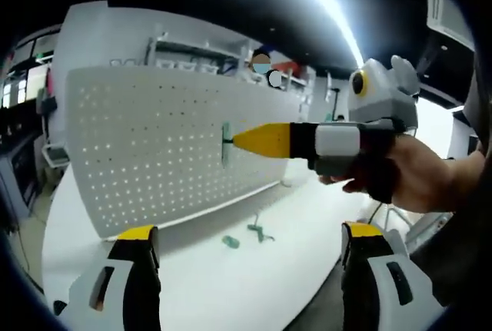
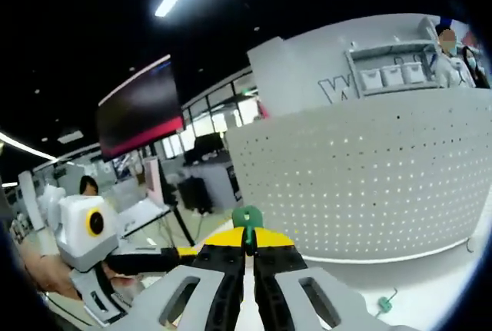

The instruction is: Insert the hook assembly into the mounting plate slot until the hook locks in place.

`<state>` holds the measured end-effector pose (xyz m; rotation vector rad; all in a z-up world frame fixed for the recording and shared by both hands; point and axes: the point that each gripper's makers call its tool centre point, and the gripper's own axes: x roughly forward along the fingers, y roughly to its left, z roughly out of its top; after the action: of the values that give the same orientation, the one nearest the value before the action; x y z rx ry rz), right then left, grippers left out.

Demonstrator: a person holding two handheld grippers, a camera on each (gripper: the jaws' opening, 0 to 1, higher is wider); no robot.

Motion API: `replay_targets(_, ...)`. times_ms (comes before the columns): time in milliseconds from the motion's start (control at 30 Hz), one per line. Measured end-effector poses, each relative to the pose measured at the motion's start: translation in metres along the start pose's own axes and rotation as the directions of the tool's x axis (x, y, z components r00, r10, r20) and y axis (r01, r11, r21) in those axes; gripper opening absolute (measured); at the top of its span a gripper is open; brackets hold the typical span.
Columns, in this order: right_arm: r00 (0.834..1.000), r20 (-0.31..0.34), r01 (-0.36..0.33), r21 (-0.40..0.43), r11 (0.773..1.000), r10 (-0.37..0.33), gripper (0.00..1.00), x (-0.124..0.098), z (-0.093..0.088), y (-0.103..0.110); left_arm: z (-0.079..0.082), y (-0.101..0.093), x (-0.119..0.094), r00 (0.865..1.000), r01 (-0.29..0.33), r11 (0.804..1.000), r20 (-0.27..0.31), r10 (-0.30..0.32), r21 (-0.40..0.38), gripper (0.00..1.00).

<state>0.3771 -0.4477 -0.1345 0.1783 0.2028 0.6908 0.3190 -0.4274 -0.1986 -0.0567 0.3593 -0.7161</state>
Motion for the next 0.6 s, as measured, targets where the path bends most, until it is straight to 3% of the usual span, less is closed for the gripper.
replay_targets(300, 0.988, 0.081, 0.134, -0.026, 0.991, -0.132, 0.0, 0.017, 0.029, -0.04, -0.012, 0.008, -0.002, 1.0, -0.02, 1.0, -0.024, 0.02, -0.018, 0.98)
replay_targets(400, 0.982, 0.105, 0.156, 0.019, 0.988, -0.157, 0.0, 0.025, 0.038, -0.054, -0.013, 0.01, -0.002, 0.999, -0.025, 0.999, -0.027, 0.024, -0.027, 0.98)
replay_targets(600, 0.969, 0.132, 0.211, -0.003, 0.977, -0.209, 0.0, 0.04, 0.053, -0.077, -0.013, 0.014, -0.002, 0.999, -0.033, 0.999, -0.03, 0.032, -0.029, 0.97)
